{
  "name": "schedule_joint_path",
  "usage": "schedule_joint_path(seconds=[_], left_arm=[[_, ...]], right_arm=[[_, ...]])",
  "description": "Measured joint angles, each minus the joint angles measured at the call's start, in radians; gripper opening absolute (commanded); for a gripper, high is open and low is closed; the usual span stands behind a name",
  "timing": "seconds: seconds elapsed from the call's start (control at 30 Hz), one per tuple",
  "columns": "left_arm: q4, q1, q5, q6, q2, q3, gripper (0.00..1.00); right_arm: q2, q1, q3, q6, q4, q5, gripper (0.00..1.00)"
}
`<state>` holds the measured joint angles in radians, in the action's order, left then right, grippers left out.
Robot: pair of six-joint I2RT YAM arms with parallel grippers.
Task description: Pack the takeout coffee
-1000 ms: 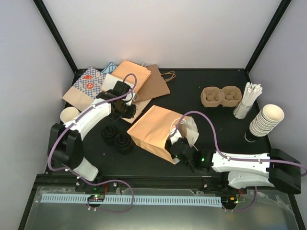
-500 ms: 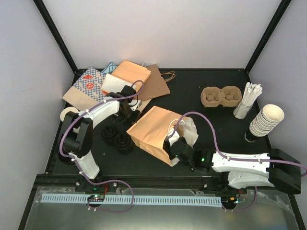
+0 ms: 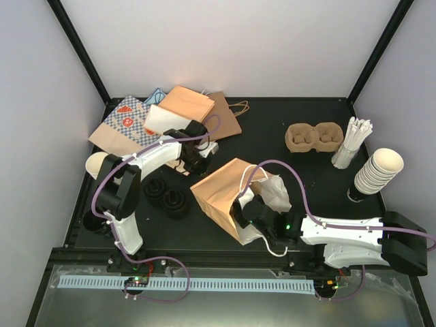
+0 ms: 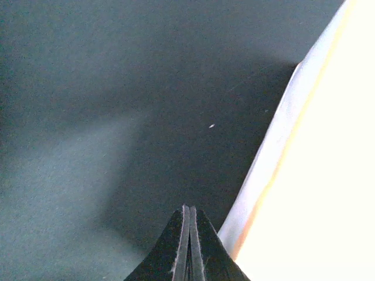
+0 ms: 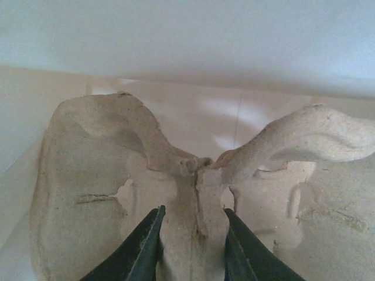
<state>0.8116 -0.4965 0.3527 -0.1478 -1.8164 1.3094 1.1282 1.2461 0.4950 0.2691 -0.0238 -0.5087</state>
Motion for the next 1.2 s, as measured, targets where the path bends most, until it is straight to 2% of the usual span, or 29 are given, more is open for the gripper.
schedule_joint_path(seconds=[0.2, 0.5, 0.8, 1.0, 1.1, 1.2], left_arm=[[-0.004, -0.021, 0.050, 0.019, -0.018, 0.049, 0.02], [-0.012, -0.049, 0.106, 0.042, -0.048, 0.064, 0.02], [-0.013, -0.062, 0.134, 0.050, -0.049, 0.077, 0.01], [-0.016, -0.074, 0.138, 0.051, -0.046, 0.078, 0.02], [-0.016, -0.075, 0.138, 0.050, -0.031, 0.078, 0.09], [-0.019, -0.075, 0.130, 0.050, 0.013, 0.078, 0.25]], right_arm=[[0.009, 0.000, 0.006, -0.002, 0.002, 0.002, 0.27], [0.110, 0.000, 0.067, 0.011, 0.028, -0.005, 0.28], [0.209, 0.000, 0.153, 0.087, 0.100, -0.040, 0.28], [0.212, 0.000, 0.173, 0.154, 0.151, -0.035, 0.28], [0.212, 0.000, 0.173, 0.166, 0.156, -0.034, 0.28], [0.214, 0.000, 0.173, 0.173, 0.159, -0.034, 0.28]])
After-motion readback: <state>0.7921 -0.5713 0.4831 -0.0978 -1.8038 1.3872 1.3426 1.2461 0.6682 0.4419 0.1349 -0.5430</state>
